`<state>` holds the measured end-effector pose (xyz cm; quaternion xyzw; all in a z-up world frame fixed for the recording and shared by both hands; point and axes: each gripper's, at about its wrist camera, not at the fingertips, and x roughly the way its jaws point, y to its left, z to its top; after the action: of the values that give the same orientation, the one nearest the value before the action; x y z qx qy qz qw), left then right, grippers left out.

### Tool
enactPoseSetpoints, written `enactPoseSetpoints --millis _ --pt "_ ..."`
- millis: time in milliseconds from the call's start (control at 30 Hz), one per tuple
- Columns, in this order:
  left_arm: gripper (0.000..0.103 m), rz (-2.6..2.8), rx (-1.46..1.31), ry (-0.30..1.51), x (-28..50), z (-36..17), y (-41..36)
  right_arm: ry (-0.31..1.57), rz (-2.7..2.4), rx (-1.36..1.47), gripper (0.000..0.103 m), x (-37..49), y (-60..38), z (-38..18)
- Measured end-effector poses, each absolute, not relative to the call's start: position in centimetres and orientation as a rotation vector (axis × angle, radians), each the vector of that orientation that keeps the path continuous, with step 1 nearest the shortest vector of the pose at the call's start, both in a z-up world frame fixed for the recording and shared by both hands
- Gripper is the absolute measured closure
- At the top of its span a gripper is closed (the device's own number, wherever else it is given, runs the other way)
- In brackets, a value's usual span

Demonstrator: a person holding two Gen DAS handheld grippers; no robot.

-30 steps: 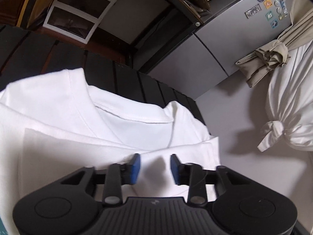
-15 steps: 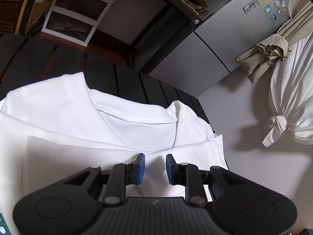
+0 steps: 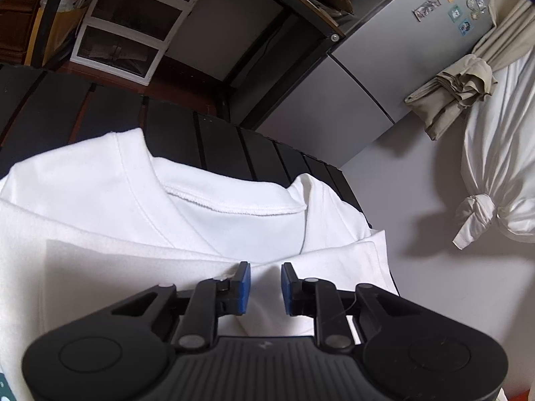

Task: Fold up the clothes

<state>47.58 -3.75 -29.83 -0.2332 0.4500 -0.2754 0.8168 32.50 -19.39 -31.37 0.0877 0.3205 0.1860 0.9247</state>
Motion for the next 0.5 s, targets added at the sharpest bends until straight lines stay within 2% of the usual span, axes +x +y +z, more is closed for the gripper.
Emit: enactPoseSetpoints --millis 33,133,233,433,500 --pt "0.086 -0.589 -0.501 0.96 47.6 -29.8 -3.7 0.65 0.374 0.187 0.103 32.0 -19.5 -31.3" --pt "0.086 -0.588 -0.51 0.961 47.5 -29.9 -3.5 0.625 0.319 0.29 0.094 32.7 -20.5 -31.5" --pt "0.086 -0.582 -0.505 0.959 47.5 -29.8 -3.7 0.657 0.295 0.39 0.091 34.9 -20.7 -32.5" --pt "0.088 -0.579 -0.494 0.957 47.7 -29.8 -3.7 0.716 0.3 0.461 0.102 35.2 -20.0 -33.4" --pt "0.089 -0.573 -0.512 0.961 47.7 -29.9 -3.5 0.733 0.346 0.489 0.101 33.5 -20.1 -33.5"
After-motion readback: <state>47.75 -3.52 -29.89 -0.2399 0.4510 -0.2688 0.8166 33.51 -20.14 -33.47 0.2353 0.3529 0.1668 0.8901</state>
